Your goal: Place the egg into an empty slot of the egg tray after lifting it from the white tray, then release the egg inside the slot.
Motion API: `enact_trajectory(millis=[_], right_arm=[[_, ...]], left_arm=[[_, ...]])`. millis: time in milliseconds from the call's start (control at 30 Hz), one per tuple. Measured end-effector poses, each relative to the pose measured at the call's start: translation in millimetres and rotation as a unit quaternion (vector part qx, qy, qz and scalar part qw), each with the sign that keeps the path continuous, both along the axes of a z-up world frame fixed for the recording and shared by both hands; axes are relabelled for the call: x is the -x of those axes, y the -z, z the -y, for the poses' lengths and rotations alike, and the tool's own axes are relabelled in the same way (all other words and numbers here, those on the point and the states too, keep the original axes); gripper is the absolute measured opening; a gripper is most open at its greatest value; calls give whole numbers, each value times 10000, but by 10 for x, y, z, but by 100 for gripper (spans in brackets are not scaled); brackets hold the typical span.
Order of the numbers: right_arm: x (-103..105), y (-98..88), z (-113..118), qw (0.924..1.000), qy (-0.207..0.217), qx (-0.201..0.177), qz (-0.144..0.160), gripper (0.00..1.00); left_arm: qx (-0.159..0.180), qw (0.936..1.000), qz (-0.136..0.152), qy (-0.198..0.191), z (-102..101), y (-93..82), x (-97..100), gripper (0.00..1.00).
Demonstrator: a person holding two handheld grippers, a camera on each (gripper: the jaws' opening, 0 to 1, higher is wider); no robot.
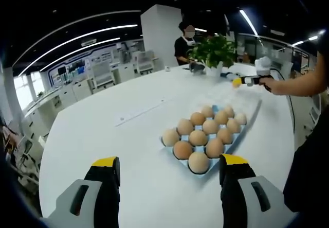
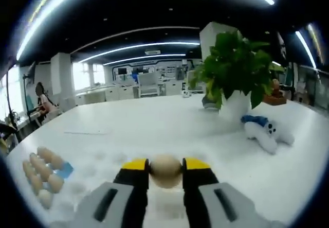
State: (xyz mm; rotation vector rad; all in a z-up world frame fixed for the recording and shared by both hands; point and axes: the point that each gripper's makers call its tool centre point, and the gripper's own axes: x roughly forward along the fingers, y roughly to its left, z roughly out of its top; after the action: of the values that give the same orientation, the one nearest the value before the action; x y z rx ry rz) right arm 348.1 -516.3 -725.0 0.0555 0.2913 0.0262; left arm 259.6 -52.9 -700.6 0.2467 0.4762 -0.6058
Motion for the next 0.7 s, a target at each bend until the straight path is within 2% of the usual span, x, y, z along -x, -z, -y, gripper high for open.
enact_trajectory(millis=[200,400,700], right_arm=[[-41,-45,-564,9965,-829,-140,23,25],[-49,-1,-878,9920,-1245,-213,-40,25],[-31,69,-1208,9853,-1670,-328,-146,25]], left_arm=[[-4,10000,-8,-2,-12,7,11,80],[-2,10000,-19,-19,-27,17,18,80],[-6,10000,-29,-43,-42,27,17,80]])
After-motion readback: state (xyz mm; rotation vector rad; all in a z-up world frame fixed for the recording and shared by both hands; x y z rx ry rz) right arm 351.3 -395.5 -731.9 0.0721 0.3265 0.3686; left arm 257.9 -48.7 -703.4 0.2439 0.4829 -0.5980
